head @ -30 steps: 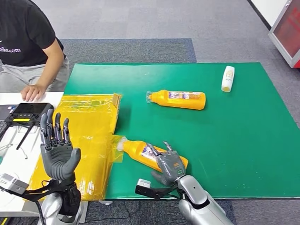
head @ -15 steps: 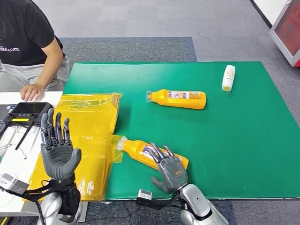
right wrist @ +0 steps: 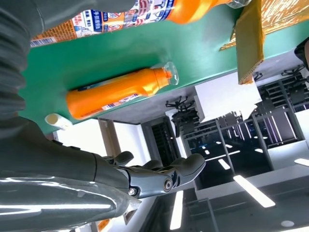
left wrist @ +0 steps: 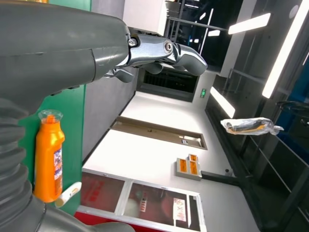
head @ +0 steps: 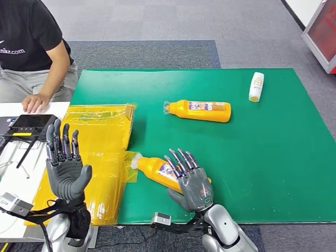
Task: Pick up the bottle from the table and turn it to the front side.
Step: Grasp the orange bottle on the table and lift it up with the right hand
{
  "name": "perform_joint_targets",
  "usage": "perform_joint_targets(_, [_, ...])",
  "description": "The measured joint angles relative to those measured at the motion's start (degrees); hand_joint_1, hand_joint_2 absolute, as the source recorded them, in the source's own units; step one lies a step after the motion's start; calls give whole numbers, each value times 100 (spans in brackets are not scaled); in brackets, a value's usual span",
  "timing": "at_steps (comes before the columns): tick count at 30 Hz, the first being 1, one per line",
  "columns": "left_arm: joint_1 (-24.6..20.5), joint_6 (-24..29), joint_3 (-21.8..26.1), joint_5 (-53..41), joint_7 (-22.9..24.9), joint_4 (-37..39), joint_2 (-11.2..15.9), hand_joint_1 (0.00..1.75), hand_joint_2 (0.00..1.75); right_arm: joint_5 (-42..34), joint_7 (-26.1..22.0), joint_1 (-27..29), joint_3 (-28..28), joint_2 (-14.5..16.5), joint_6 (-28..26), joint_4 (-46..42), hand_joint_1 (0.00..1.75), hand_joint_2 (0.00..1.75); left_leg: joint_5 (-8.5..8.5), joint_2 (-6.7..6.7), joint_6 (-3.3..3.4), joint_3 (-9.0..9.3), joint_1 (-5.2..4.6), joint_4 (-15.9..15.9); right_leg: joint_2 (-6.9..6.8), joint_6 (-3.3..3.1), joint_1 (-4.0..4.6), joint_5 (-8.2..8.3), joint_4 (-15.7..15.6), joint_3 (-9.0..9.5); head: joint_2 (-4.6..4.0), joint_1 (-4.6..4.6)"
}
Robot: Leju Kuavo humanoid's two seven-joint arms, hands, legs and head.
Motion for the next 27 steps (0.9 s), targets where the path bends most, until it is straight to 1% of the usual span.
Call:
perform_joint_targets(4, [0, -6, -2, 2, -1, 0, -2, 0, 175, -271, -118, 21, -19, -18, 172, 1, 0, 175, 0, 0, 0, -1, 0, 0, 0, 0, 0, 0, 0, -1, 0, -1])
perform_joint_targets(7, [1, -6, -7, 15, -1, 0, 0, 0, 175, -874, -342, 82, -68, -49, 449, 13, 0, 175, 0, 0, 0, -2, 0, 0, 0, 0, 0, 0, 0, -1, 0, -1])
perform_joint_targets(9, [5, -4, -8, 33, -1, 0, 2, 0, 175, -1226, -407, 137, -147, -79, 662, 44, 0, 175, -1, 0, 1, -3, 0, 0, -1, 0, 0, -1, 0, -1, 0, 0])
perform_joint_targets(14, [24, -3, -7, 52, -11, 0, 11, 0, 175, -1776, -486, 193, -421, -149, 1091, 252, 0, 175, -2, 0, 2, -5, 0, 0, -1, 0, -2, -1, 0, -2, 0, 0])
perform_joint_targets(21, [26, -4, -26, 53, -14, 0, 16, 0, 175, -2252, -751, 140, -696, -133, 1189, 703, 0, 175, -2, 0, 2, -6, 0, 0, 0, 0, -2, -1, 0, -2, 0, -1])
perform_joint_targets(27, [24, -4, -90, 57, -14, 0, 21, 0, 175, -2294, -826, 7, -789, -70, 1180, 1049, 0, 175, -2, 0, 1, -5, 0, 0, 0, 0, -2, 0, 0, -2, 0, 0])
